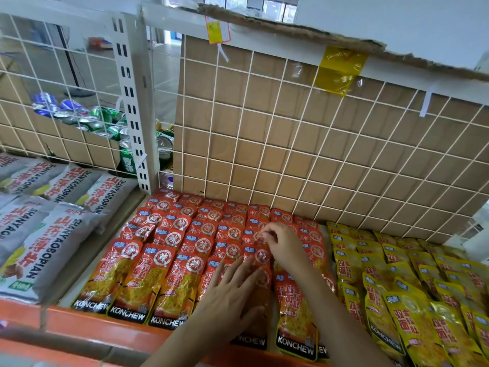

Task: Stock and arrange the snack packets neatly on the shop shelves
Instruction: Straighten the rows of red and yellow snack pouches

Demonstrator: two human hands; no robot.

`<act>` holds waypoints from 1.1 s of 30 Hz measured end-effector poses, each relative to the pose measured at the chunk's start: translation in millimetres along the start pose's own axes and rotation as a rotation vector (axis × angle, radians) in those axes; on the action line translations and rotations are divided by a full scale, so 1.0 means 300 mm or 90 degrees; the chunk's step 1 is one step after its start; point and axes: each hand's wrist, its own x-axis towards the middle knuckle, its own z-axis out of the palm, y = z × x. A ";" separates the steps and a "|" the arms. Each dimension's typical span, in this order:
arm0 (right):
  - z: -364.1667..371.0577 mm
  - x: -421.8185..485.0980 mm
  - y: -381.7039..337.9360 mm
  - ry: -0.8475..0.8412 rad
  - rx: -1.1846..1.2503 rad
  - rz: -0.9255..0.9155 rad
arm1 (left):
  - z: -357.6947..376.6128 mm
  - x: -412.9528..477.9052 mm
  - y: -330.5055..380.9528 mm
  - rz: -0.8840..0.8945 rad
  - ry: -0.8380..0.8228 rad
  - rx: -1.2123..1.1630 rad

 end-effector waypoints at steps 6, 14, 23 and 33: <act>-0.006 0.058 0.005 -0.054 -0.088 -0.010 | -0.060 0.106 -0.031 -0.023 -0.028 -0.046; 0.002 0.053 0.007 -0.079 -0.093 -0.031 | -0.027 0.141 -0.049 -0.007 -0.034 -0.030; 0.016 0.055 0.024 -0.082 -0.042 -0.030 | -0.027 0.144 -0.046 -0.017 -0.046 -0.038; -0.006 0.157 0.068 -0.010 -0.141 0.018 | -0.048 0.207 -0.046 -0.012 -0.035 -0.058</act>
